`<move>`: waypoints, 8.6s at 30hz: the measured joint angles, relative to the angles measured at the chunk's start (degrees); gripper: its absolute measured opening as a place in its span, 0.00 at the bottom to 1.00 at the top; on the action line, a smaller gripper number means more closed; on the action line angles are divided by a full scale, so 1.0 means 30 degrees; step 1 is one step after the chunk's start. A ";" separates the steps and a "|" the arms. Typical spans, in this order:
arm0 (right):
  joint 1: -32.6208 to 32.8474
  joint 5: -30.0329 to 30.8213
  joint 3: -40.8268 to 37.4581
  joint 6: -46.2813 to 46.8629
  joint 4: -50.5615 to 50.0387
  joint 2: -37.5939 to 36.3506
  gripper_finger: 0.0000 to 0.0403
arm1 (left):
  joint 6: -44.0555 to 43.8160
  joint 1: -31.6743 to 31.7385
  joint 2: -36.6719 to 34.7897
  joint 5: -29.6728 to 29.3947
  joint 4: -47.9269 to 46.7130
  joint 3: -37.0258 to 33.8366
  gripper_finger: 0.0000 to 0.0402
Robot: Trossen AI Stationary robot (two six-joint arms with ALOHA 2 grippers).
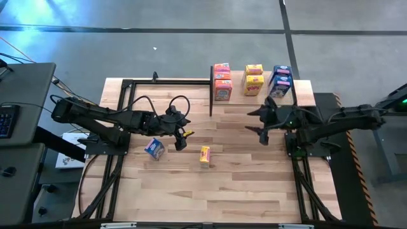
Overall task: Stack cereal on shelf
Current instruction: Put the blue cereal box on the shelf aligned with the blue cereal boxes
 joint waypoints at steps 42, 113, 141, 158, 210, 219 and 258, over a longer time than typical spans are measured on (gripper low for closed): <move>0.0311 -0.5450 -1.5244 -0.0625 1.2290 -1.2418 0.64 | 0.0001 0.0000 0.0000 0.0002 0.0000 0.0000 0.60; 0.0304 -0.4540 -1.4454 -0.1063 0.7623 -1.5507 0.64 | 0.0875 0.0140 0.0000 -0.0034 0.0695 0.0000 0.60; 0.0304 -0.4614 -1.4454 -0.1012 0.7597 -1.5507 0.64 | -1.3953 -0.0468 0.0156 0.1153 0.4047 0.0015 0.60; 0.0309 -0.4613 -1.4454 -0.1012 0.7597 -1.5485 0.64 | -1.5990 -0.1395 0.0478 0.1116 0.0404 0.4034 0.60; 0.0307 -0.4744 -1.4454 0.0438 0.7585 -1.4458 0.64 | -2.1686 -0.3746 0.1011 0.3434 -1.9377 0.3825 0.60; 0.0311 -0.4737 -1.4454 0.0445 0.7589 -1.4458 0.64 | -2.2193 -0.4076 0.1179 0.3004 -1.9394 0.3840 0.60; 0.0307 -0.4737 -1.4454 0.0511 0.7589 -1.4450 0.64 | -2.2651 -0.4350 0.5387 0.3236 -2.0482 0.3847 0.60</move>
